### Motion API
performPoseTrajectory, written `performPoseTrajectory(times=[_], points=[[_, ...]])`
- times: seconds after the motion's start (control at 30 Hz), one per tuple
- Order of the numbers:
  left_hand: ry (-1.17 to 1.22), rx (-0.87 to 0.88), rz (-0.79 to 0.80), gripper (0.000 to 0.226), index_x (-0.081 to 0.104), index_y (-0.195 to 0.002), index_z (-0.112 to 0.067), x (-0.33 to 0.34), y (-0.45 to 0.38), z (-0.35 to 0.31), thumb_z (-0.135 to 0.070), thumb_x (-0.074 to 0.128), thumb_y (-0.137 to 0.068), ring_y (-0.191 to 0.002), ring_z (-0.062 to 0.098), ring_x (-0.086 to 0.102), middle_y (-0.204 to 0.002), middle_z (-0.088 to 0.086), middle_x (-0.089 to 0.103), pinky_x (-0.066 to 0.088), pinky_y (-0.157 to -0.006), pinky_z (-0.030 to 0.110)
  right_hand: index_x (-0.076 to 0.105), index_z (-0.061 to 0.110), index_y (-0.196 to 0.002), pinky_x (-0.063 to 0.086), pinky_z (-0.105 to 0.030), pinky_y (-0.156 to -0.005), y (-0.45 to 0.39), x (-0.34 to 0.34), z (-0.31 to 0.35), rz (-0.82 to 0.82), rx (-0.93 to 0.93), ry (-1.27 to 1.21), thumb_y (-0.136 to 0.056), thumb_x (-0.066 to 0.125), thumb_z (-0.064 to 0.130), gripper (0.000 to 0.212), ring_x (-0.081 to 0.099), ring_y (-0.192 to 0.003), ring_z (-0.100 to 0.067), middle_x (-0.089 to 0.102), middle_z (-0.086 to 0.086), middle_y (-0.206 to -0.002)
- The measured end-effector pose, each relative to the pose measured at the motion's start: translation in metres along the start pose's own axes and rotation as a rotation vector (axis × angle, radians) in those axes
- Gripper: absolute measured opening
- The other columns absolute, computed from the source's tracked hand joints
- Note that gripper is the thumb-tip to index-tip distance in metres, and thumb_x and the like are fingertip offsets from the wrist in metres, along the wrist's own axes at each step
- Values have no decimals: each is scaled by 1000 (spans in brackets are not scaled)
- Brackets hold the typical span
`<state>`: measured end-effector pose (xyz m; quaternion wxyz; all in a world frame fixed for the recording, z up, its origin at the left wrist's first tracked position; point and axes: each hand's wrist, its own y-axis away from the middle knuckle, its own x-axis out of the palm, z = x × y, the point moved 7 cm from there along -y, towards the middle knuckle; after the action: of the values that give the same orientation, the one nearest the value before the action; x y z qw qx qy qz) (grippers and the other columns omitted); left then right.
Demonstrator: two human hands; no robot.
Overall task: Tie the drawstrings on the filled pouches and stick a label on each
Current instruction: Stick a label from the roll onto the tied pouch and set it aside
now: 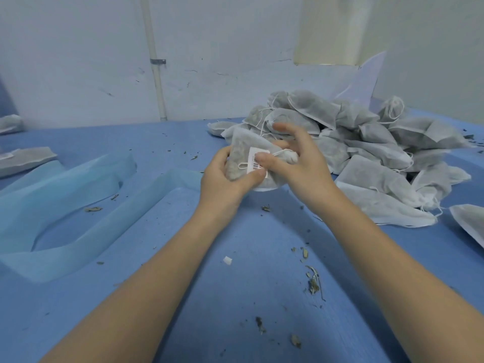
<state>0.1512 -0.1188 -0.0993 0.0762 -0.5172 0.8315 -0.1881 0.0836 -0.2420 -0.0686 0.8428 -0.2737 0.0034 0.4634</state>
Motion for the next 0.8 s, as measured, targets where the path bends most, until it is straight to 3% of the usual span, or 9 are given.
performPoseTrajectory(times=[0.1, 0.2, 0.33, 0.4, 0.5, 0.57, 0.67, 0.73, 0.8], points=[[-27, -1, 23, 37, 60, -102, -17, 4, -1, 1, -2, 76, -73, -79, 4, 65, -89, -6, 67, 52, -72, 19, 59, 33, -111, 53, -30, -87, -1, -2, -8, -41, 50, -83, -83, 73, 29, 32, 65, -99, -15, 67, -5, -109], [-4, -30, 32, 37, 60, -101, -15, 6, -2, 4, 3, 74, -72, -75, 5, 66, -88, -3, 68, 53, -72, 21, 60, 35, -100, 52, -25, -76, 0, -8, -9, -149, 9, -81, -79, 77, 26, 29, 66, -86, -9, 68, 6, -90], [75, -118, -30, 28, 64, -93, -12, 4, -4, 8, -4, 77, -70, -75, 15, 66, -82, 0, 69, 52, -71, 28, 53, 42, -97, 50, -25, -79, 0, -6, -10, -186, -25, -19, -80, 76, 34, 29, 63, -86, -4, 67, 13, -86], [104, -160, -147, 10, 64, -80, -11, -3, -4, 9, -17, 73, -78, -72, 20, 61, -75, 3, 65, 48, -72, 36, 49, 44, -108, 49, -22, -80, 2, 2, -14, -87, 6, -49, -80, 76, 33, 41, 62, -89, 3, 65, 16, -95], [108, -179, -316, 19, 63, -71, -10, -16, -4, 12, -24, 68, -84, -68, 20, 56, -70, 4, 62, 46, -69, 39, 38, 40, -120, 50, -13, -70, 8, 10, -18, 0, 47, -158, -74, 82, 19, 66, 61, -78, 11, 52, 9, -111], [103, -182, -370, 20, 62, -69, -11, -19, -1, 10, -24, 68, -83, -68, 21, 56, -71, 5, 61, 49, -72, 45, 38, 39, -109, 52, -15, -61, 10, 16, -24, -18, 109, -234, -75, 80, 13, 61, 63, -70, 7, 50, 7, -107], [154, -204, -429, 16, 62, -75, -10, -24, 2, 11, -22, 68, -83, -72, 23, 59, -76, 7, 64, 52, -80, 47, 45, 24, -101, 52, -20, -58, 12, 32, -28, -31, 239, -429, -78, 75, 3, 43, 63, -79, -13, 57, -3, -106], [265, -233, -472, 19, 63, -86, -5, -27, 3, 13, -24, 68, -84, -73, 25, 64, -80, 10, 67, 55, -73, 42, 50, 14, -95, 49, -20, -56, 8, 40, -20, -70, 248, -522, -80, 69, -5, 31, 59, -75, -19, 59, -12, -100], [470, -267, -508, 30, 58, -100, -3, -26, 4, 16, -29, 65, -86, -68, 26, 69, -87, 13, 69, 58, -60, 34, 54, 10, -88, 50, -20, -57, 2, 49, -7, -164, 234, -574, -81, 67, -7, 23, 60, -66, -14, 60, -11, -89]])
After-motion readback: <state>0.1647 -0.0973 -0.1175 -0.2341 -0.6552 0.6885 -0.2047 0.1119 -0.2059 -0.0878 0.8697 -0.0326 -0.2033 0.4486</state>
